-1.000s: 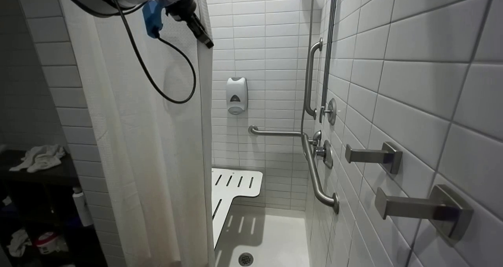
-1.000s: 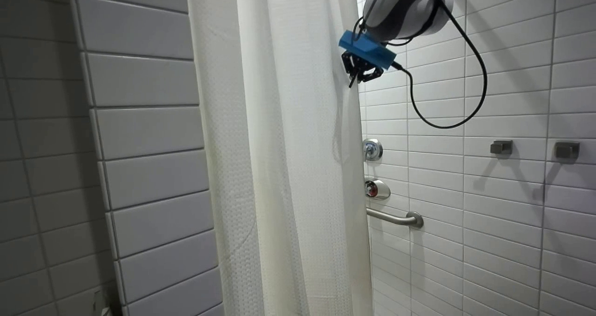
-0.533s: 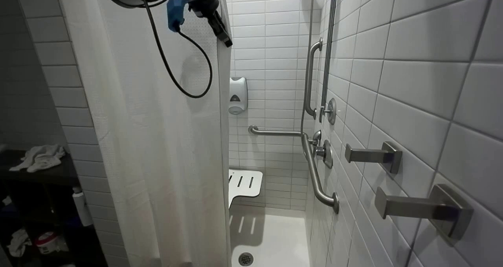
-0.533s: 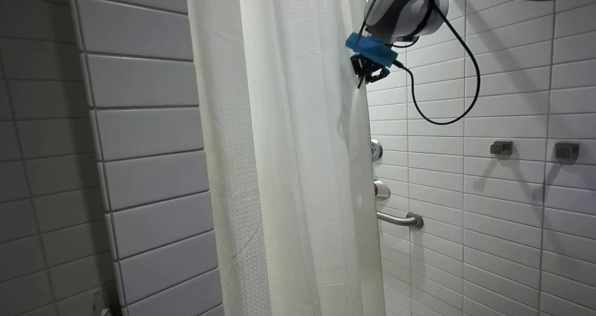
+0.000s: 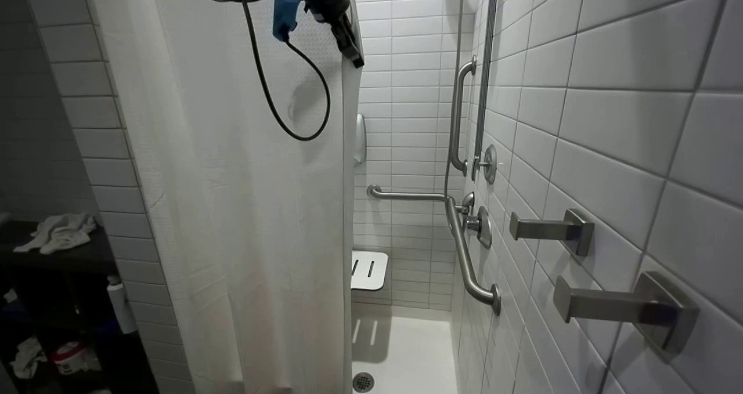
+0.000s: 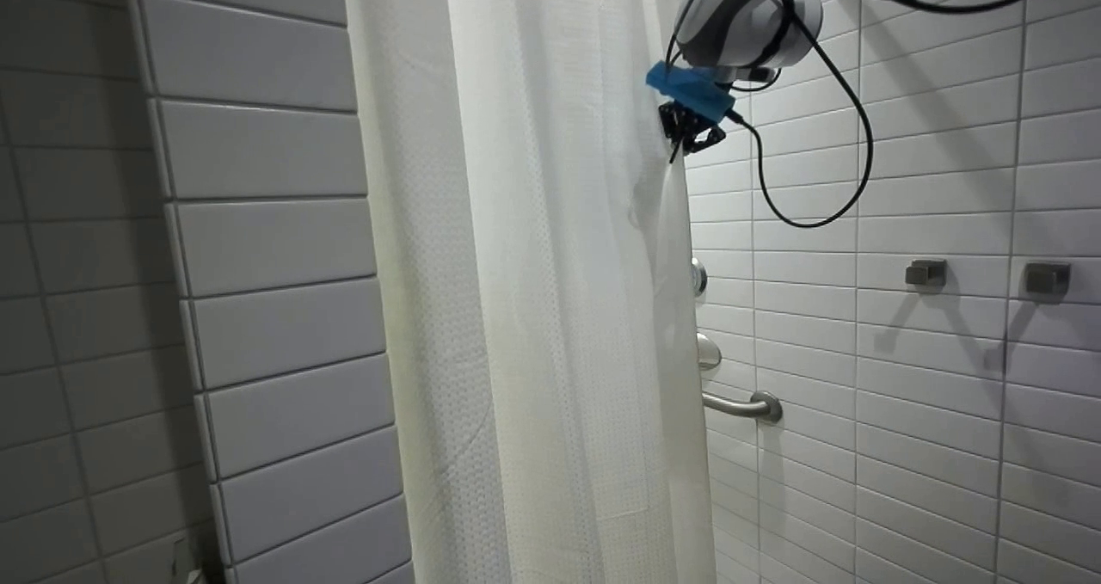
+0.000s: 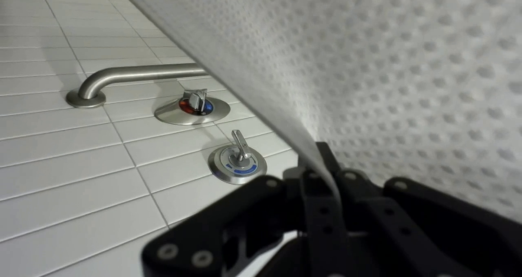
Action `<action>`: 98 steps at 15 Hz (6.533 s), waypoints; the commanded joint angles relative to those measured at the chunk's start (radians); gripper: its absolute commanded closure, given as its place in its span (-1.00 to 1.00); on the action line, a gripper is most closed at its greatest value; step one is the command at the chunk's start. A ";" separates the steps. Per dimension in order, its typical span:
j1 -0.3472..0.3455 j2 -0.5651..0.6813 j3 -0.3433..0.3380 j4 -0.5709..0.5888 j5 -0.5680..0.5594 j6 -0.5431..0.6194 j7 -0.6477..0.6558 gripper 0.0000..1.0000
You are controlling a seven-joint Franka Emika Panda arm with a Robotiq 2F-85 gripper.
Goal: Pull the shower curtain closed
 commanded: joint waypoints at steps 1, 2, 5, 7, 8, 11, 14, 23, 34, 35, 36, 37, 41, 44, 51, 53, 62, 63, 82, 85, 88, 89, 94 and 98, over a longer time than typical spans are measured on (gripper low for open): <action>0.018 0.061 -0.052 0.087 0.089 -0.051 -0.015 0.99; 0.017 0.069 -0.064 0.096 0.112 -0.056 -0.021 0.99; 0.011 0.097 -0.097 0.127 0.177 -0.072 -0.033 0.99; 0.004 0.110 -0.119 0.147 0.216 -0.086 -0.041 0.99; 0.001 0.119 -0.129 0.158 0.234 -0.092 -0.042 0.99; -0.008 0.138 -0.158 0.185 0.270 -0.114 -0.040 0.99; -0.018 0.165 -0.180 0.212 0.298 -0.131 -0.038 0.99; -0.073 0.250 -0.228 0.343 0.466 -0.259 -0.046 0.99; -0.134 0.323 -0.242 0.445 0.492 -0.337 -0.029 0.99; -0.142 0.335 -0.243 0.457 0.499 -0.344 -0.029 0.99; -0.150 0.338 -0.245 0.464 0.503 -0.355 -0.027 0.99; -0.156 0.347 -0.244 0.474 0.511 -0.361 -0.026 0.99; -0.180 0.370 -0.244 0.504 0.533 -0.383 -0.023 0.99; -0.189 0.382 -0.242 0.523 0.536 -0.393 -0.020 0.99; -0.196 0.392 -0.238 0.539 0.536 -0.397 -0.019 0.39; -0.198 0.400 -0.237 0.538 0.535 -0.399 -0.018 0.12; -0.162 0.303 -0.240 0.419 0.504 -0.332 -0.036 -1.00; -0.159 0.289 -0.239 0.402 0.503 -0.316 -0.040 -1.00; -0.064 -0.373 -0.101 -0.201 0.018 -0.366 -0.136 -1.00; -0.030 -0.446 -0.053 -0.243 0.033 -0.486 -0.206 -1.00; 0.009 -0.485 -0.009 -0.267 0.059 -0.566 -0.241 -1.00; 0.021 -0.497 0.002 -0.274 0.071 -0.576 -0.245 -1.00; 0.035 -0.492 0.039 -0.273 0.088 -0.567 -0.236 -1.00; 0.035 -0.492 0.043 -0.274 0.088 -0.566 -0.236 -1.00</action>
